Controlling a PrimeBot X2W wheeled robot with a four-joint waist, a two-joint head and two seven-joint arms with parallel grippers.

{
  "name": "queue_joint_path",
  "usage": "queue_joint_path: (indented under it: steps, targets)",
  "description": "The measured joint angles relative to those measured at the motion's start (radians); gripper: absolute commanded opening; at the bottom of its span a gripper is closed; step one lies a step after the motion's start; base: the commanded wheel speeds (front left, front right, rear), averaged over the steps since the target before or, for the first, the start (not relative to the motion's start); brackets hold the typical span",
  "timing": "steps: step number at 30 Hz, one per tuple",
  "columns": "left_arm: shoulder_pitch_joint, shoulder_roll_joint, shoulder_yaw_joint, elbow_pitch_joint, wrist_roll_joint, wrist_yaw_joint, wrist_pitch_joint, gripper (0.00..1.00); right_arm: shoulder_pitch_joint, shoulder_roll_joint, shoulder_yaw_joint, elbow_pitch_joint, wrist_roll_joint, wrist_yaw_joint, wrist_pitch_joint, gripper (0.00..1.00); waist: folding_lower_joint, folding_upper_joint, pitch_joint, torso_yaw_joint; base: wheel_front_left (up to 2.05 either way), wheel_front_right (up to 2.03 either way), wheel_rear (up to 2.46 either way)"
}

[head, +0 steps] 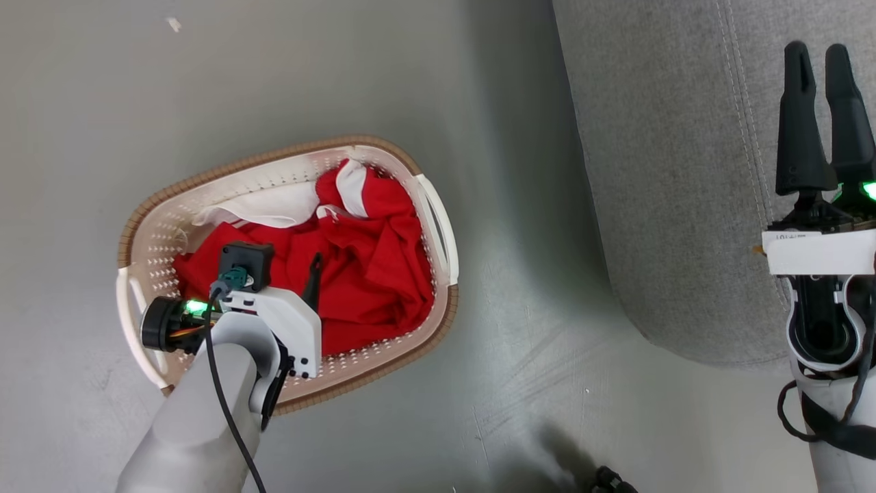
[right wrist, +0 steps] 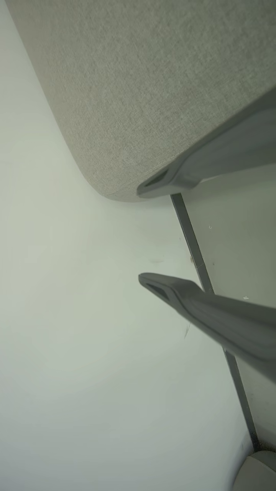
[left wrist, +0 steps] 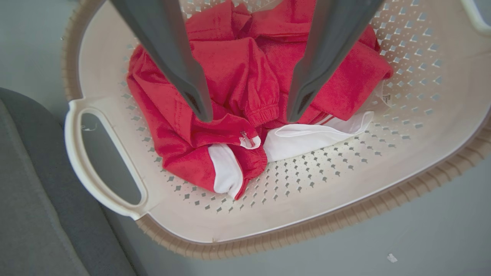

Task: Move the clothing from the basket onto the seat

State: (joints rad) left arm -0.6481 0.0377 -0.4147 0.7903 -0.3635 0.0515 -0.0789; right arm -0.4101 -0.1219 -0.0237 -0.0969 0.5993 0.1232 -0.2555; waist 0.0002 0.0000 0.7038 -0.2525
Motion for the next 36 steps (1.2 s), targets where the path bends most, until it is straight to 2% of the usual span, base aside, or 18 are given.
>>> queue_joint_path:
  steps: [23, 36]
  targets:
    - [-0.147, 0.009, -0.008, 0.176, -0.004, -0.012, 0.069, 1.00, -0.112, 0.031, 0.035, -0.011, 0.030, 0.000, 0.000, 1.00, -0.0001, 0.0000, 0.150, -0.088, 0.00, 0.00, 0.00]
    - [-0.211, 0.027, -0.021, 0.254, 0.007, -0.019, 0.097, 1.00, -0.152, 0.043, 0.052, -0.006, 0.037, 0.000, 0.000, 1.00, -0.0001, 0.0000, 0.193, -0.120, 0.00, 0.00, 0.00]
